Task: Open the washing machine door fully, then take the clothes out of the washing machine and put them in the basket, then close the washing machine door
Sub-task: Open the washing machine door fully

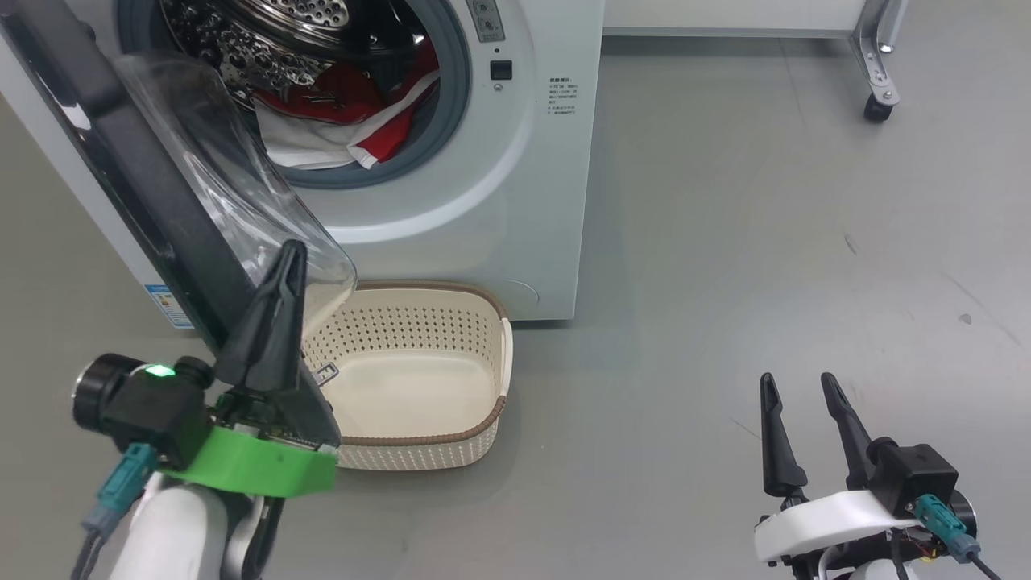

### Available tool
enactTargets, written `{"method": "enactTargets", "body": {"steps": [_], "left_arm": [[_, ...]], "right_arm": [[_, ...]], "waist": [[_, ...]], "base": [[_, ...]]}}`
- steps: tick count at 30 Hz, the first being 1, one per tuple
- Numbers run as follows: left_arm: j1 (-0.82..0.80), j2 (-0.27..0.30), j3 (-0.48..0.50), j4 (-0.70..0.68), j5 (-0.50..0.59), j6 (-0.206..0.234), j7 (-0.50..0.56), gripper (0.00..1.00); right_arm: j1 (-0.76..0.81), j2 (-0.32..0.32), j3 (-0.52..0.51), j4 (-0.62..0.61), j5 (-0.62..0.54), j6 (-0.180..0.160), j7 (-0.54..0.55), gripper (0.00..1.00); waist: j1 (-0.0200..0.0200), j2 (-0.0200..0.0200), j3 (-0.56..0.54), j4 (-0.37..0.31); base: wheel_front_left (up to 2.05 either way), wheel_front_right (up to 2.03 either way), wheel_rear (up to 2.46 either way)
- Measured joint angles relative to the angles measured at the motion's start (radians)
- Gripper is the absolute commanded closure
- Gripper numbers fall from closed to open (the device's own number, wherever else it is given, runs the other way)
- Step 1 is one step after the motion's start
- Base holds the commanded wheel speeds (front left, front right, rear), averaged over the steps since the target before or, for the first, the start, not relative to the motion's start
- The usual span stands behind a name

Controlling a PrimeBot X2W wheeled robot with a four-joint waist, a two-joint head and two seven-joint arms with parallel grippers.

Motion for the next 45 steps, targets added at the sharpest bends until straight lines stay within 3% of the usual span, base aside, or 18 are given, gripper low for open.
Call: {"method": "enactTargets", "body": {"steps": [5,14,31,45], "left_arm": [[0.017,-0.013,-0.055,0.056,-0.034,0.0,0.04,1.0],[0.093,-0.025,-0.056,0.216,-0.073,0.0,0.127,1.0],[0.07,-0.038,-0.017,0.273,-0.075,0.018,0.105,1.0],[0.049,-0.044,-0.036,0.323,-0.075,0.018,0.086,1.0]], "right_arm": [[-0.002,0.003,-0.013,0.0,0.002,0.0,0.0,0.0],[-0.004,0.008,-0.036,-0.001,0.004,0.0,0.0,0.0],[-0.004,0.016,-0.052,0.001,0.004,0.008,0.0,0.0],[-0.003,0.017,-0.072,0.007,0.004,0.009,0.0,0.0]], "waist": [[0.0,0.0,0.014,-0.015],[0.0,0.0,0.029,-0.028],[0.0,0.0,0.038,-0.014],[0.0,0.0,0.027,0.056]], "base": [[0.0,0.0,0.0],[0.0,0.0,0.0],[0.0,0.0,0.0],[0.0,0.0,0.0]]}}
